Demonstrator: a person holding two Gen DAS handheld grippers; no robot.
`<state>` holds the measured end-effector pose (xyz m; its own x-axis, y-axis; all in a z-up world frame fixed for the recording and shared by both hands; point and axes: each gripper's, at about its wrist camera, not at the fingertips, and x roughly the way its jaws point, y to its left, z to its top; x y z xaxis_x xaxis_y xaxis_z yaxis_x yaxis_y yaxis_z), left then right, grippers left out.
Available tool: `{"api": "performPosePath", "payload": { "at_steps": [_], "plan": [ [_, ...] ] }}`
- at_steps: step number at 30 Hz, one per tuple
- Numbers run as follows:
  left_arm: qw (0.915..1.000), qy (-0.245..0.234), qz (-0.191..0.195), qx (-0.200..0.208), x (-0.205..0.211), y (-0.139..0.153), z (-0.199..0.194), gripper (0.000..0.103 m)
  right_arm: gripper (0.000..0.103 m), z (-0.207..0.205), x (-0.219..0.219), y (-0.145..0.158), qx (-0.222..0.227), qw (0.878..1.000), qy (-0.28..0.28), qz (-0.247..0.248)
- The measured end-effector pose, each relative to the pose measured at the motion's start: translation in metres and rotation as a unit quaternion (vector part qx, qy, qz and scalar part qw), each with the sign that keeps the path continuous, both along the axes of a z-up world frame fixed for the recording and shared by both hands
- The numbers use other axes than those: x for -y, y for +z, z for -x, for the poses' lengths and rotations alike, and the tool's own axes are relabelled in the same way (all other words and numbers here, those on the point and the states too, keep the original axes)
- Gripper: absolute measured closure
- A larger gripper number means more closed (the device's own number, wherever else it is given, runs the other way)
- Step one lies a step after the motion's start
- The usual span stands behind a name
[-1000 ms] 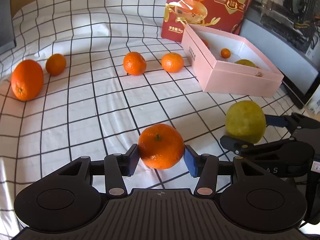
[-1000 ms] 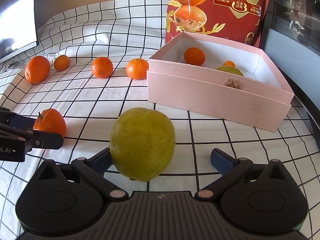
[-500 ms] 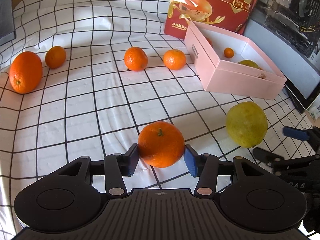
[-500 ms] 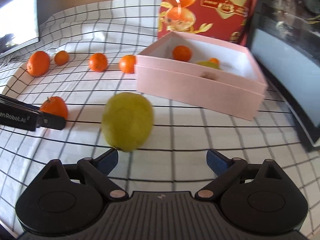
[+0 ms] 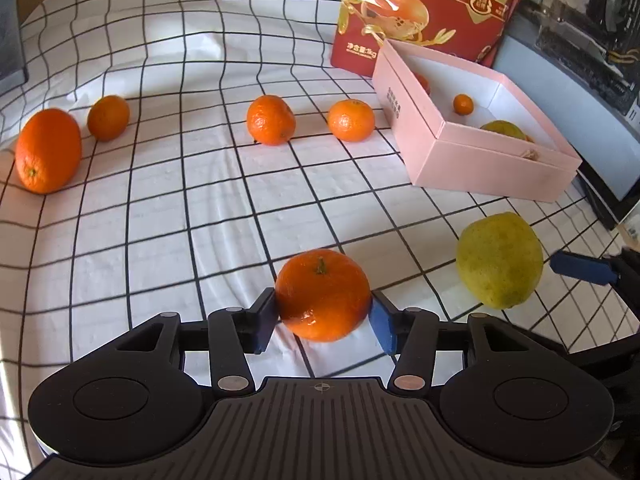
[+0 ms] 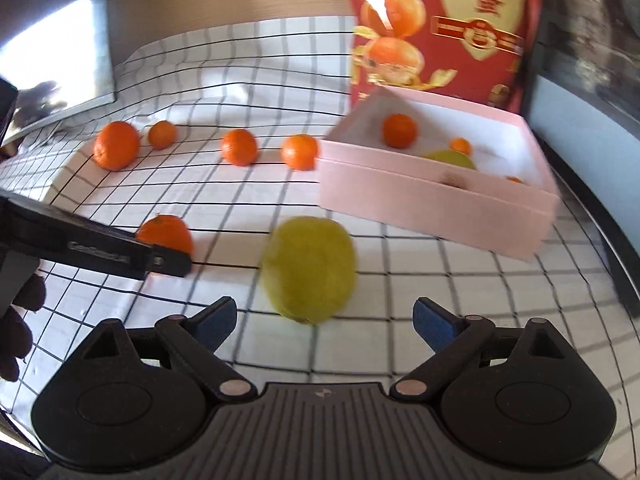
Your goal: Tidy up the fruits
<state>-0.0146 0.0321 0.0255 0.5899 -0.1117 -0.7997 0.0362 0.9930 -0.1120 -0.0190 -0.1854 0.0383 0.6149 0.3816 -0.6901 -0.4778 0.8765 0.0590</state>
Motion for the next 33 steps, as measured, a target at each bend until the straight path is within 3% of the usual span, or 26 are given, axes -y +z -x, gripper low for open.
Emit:
{"api": "performPosePath", "payload": {
  "at_steps": [8, 11, 12, 13, 33],
  "plan": [
    [1.0, 0.004, 0.007, 0.001, -0.002, -0.001, -0.005, 0.048, 0.016, -0.025, -0.024, -0.009, 0.009, 1.0, 0.001, 0.022],
    [1.0, 0.003, 0.008, 0.003, -0.002, -0.001, -0.004, 0.048, 0.03, -0.033, -0.024, -0.012, -0.006, 1.0, -0.002, 0.021],
    [1.0, 0.002, 0.008, 0.004, -0.002, -0.001, -0.004, 0.048, 0.041, -0.034, -0.022, -0.012, -0.013, 1.0, -0.003, 0.02],
    [1.0, 0.003, 0.007, 0.004, -0.002, -0.001, -0.004, 0.048, 0.043, -0.034, -0.021, -0.012, -0.015, 1.0, -0.004, 0.019],
    [0.9988, -0.002, 0.047, -0.015, -0.01, 0.002, -0.015, 0.049, 0.043, -0.007, 0.016, -0.008, -0.025, 0.999, -0.032, 0.023]
  ]
}}
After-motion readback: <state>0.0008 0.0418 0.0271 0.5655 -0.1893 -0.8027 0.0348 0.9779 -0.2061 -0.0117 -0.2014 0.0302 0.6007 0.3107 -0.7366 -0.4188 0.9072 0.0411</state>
